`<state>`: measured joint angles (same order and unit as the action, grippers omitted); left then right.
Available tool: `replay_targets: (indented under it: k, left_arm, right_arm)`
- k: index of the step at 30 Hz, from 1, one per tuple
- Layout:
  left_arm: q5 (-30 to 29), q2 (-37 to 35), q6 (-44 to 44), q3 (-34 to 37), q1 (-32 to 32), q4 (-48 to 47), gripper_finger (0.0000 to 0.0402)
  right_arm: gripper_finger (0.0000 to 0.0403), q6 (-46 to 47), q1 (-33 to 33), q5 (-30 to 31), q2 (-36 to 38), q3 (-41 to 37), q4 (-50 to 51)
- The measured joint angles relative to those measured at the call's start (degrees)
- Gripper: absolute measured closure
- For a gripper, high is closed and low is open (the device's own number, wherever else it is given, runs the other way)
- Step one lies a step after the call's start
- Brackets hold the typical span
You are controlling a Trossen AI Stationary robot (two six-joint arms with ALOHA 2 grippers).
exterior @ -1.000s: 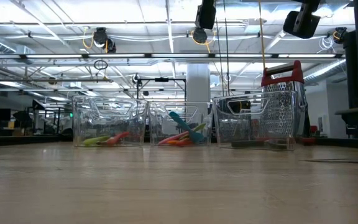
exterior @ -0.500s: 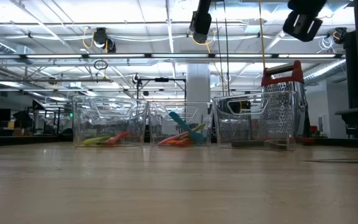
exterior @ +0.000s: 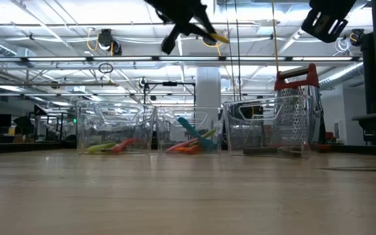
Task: Pick & Place Kitchen Items
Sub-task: Put the yellow spatula in the left bin
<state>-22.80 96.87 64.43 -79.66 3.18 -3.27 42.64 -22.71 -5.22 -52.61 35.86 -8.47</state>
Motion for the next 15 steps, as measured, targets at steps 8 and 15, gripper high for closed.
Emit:
replay_targets:
  k: [8,15]
  left_arm:
    - [17.1,0.6,-1.1,0.0,12.7,-8.8,0.0396]
    - [29.0,2.4,-3.8,0.1,22.3,-17.6,0.0396]
  right_arm:
    - [0.0222,-5.2,4.8,6.4,0.0,0.0,-0.7]
    - [0.0227,-14.6,11.2,6.9,0.0,0.0,-4.4]
